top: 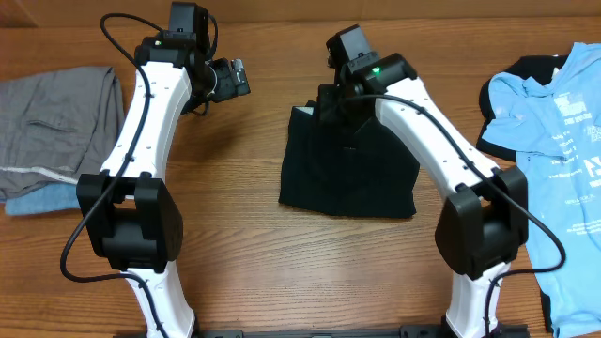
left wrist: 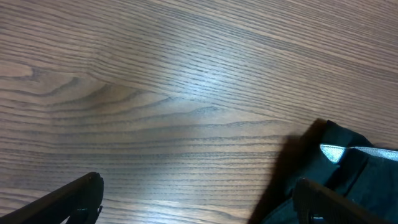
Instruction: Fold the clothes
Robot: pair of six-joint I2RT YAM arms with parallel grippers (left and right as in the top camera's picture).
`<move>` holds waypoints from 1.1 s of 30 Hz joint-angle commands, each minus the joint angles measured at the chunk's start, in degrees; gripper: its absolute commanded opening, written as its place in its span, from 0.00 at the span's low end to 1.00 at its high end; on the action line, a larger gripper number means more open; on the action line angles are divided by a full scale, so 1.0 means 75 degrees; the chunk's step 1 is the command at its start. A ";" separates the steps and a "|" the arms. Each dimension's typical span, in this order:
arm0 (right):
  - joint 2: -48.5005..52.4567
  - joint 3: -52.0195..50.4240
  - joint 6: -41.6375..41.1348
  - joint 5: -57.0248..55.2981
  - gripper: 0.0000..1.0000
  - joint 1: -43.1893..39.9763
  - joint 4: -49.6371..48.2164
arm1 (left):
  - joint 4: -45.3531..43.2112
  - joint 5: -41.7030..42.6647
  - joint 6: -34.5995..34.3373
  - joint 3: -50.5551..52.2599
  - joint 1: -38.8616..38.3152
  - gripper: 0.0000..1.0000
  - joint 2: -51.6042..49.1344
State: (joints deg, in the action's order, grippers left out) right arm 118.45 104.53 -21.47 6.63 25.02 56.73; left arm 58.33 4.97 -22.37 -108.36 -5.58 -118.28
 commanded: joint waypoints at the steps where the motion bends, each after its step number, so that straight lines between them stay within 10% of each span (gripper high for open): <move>1: 0.0455 -0.0571 -0.0146 0.0166 0.04 0.0006 -0.0769 | -0.0006 0.0058 -0.0076 -0.0073 -0.0015 1.00 0.0236; 17: 0.0799 -0.2483 0.0335 0.0729 0.04 0.1227 -0.2119 | -0.0006 0.0058 -0.0076 -0.0073 -0.0015 1.00 0.0236; 27: 0.0796 -0.2637 0.1504 0.0210 0.04 0.1486 0.2331 | -0.0006 0.0058 -0.0076 -0.0073 -0.0015 1.00 0.0236; 33: 0.0117 -0.2331 0.1507 0.0192 0.04 0.1580 0.2008 | -0.0006 0.0058 -0.0076 -0.0073 -0.0015 1.00 0.0236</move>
State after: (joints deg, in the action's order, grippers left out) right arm 123.15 85.32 -10.76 8.60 36.16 75.57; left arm 58.33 4.97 -22.37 -108.36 -5.58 -118.28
